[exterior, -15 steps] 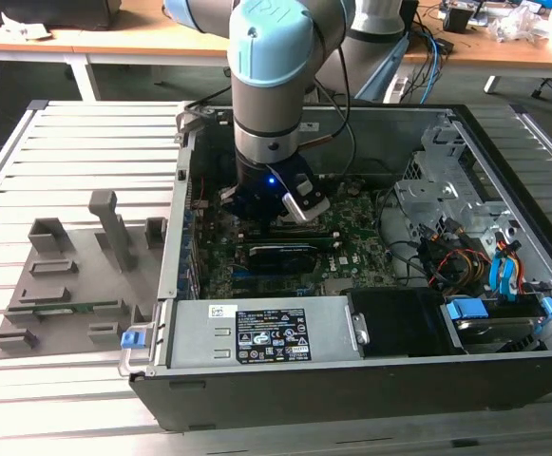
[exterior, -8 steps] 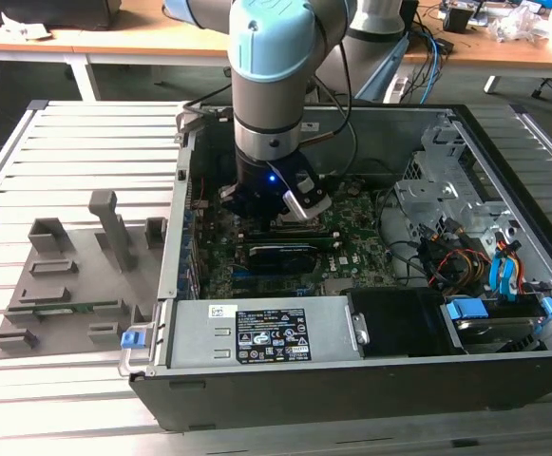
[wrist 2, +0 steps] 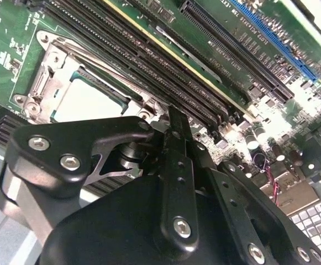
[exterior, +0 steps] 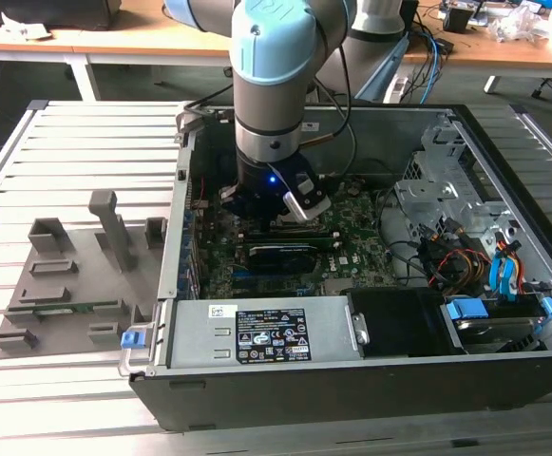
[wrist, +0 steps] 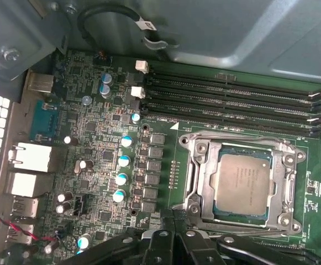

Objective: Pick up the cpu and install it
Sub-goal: 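Install the second cpu locking lever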

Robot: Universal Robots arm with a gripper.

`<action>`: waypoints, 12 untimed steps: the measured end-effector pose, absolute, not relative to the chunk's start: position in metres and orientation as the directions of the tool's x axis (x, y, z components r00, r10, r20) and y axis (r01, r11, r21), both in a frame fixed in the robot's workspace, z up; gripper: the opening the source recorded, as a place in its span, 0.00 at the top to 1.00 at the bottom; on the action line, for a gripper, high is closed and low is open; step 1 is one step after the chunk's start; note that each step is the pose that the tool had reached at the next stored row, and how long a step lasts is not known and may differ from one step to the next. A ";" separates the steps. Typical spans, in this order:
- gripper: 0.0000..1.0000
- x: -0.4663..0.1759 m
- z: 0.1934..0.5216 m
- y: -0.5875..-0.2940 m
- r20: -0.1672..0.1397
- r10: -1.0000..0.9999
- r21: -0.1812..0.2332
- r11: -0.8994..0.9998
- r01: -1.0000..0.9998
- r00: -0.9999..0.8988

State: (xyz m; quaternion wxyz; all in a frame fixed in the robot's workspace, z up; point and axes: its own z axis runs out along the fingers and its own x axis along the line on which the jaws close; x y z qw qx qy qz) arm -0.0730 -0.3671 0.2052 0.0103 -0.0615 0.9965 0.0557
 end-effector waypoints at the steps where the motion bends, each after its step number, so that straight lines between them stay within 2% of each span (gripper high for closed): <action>1: 0.89 -0.073 0.205 -0.367 -0.027 -0.122 0.110 0.986 -0.124 -0.992; 12: 0.89 -0.073 0.207 -0.365 -0.028 -0.127 0.110 0.985 -0.130 -0.991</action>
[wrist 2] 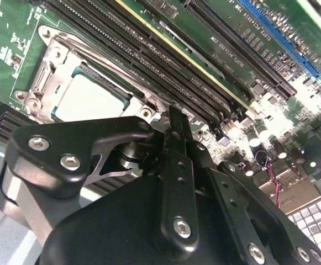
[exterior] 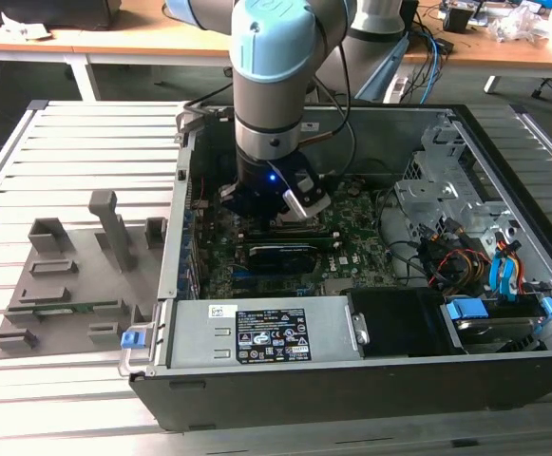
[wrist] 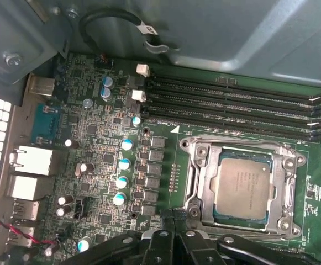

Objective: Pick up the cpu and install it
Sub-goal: 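Install the second cpu locking lever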

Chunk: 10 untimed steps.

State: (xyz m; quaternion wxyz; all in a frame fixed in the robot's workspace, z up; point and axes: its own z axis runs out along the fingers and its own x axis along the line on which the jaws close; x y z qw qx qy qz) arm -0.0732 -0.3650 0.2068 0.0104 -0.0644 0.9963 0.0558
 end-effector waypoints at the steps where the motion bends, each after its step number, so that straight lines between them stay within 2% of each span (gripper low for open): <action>1: 0.89 -0.073 0.207 -0.365 -0.028 -0.128 0.110 0.985 -0.130 -0.991; 5: 0.89 -0.073 0.209 -0.361 -0.028 -0.130 0.109 0.985 -0.132 -0.991; 10: 0.89 -0.073 0.238 -0.361 -0.027 -0.130 0.098 0.986 -0.132 -0.991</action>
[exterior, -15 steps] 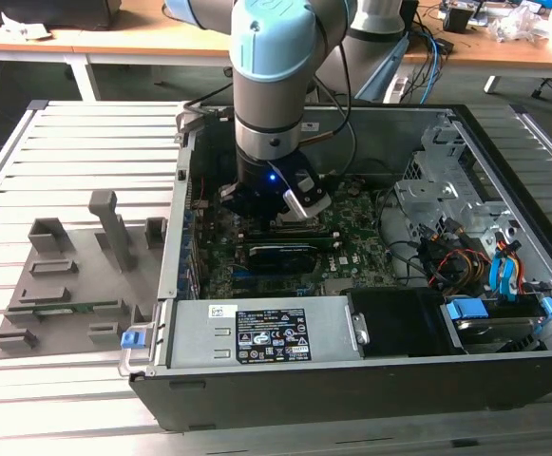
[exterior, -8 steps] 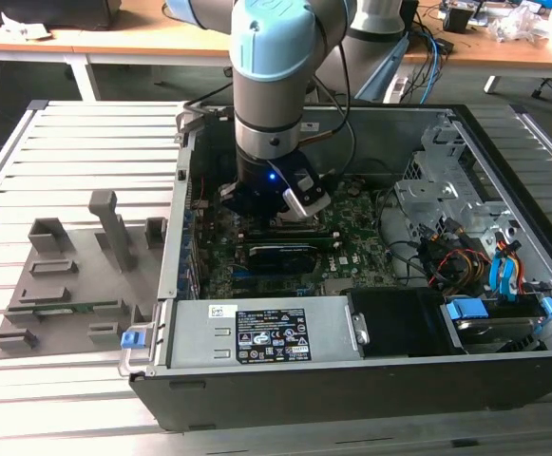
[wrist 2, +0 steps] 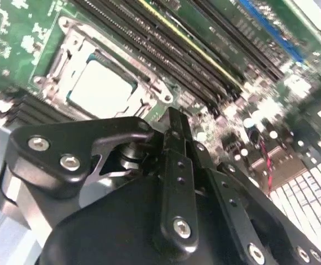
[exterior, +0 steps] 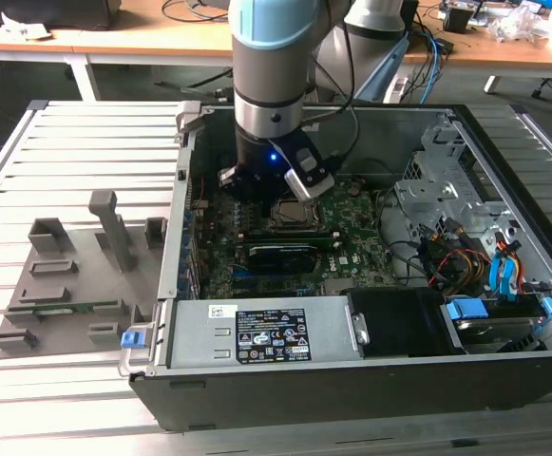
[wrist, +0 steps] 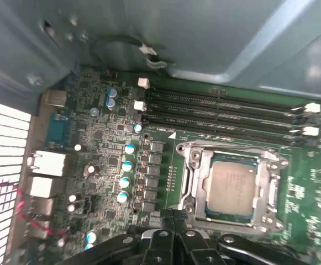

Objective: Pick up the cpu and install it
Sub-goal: 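Install the second cpu locking lever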

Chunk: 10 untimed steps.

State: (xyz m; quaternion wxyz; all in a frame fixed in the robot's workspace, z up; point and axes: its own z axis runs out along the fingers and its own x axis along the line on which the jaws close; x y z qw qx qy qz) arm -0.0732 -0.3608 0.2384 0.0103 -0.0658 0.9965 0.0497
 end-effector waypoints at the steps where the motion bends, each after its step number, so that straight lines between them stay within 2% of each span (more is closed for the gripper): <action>1: 0.89 -0.073 0.243 -0.361 -0.027 -0.130 0.096 0.987 -0.132 -0.991; 3: 0.89 -0.073 0.254 -0.361 -0.026 -0.130 0.092 0.987 -0.132 -0.991; 10: 0.89 -0.067 0.255 -0.360 -0.026 -0.130 0.090 0.987 -0.132 -0.991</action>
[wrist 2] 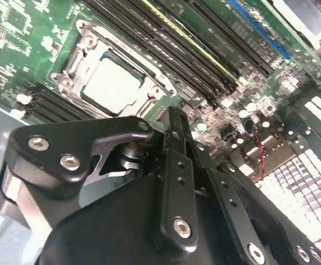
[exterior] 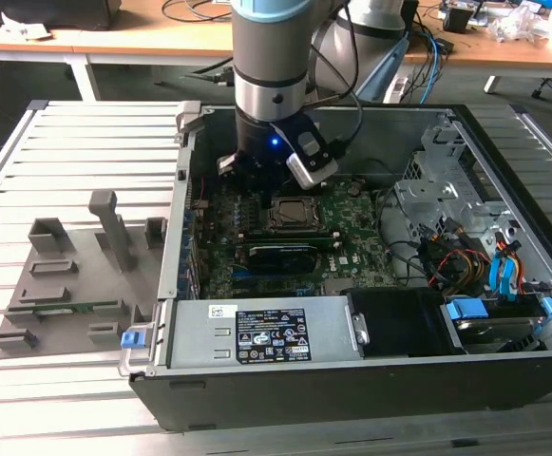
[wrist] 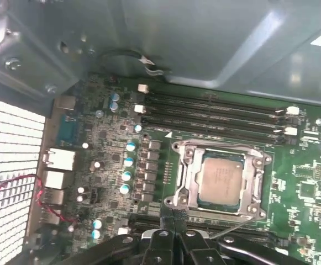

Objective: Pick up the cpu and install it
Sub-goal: 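Install the second cpu locking lever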

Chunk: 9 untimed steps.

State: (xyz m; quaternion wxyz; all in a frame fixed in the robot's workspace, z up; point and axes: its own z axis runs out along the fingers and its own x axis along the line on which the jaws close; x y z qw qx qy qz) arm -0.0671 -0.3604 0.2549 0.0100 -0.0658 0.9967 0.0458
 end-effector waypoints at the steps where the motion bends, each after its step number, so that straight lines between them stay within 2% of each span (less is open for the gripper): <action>1: 0.89 -0.055 0.255 -0.360 -0.025 -0.130 0.088 0.987 -0.132 -0.991; 9: 0.89 0.000 0.255 -0.358 -0.019 -0.130 0.079 0.988 -0.132 -0.991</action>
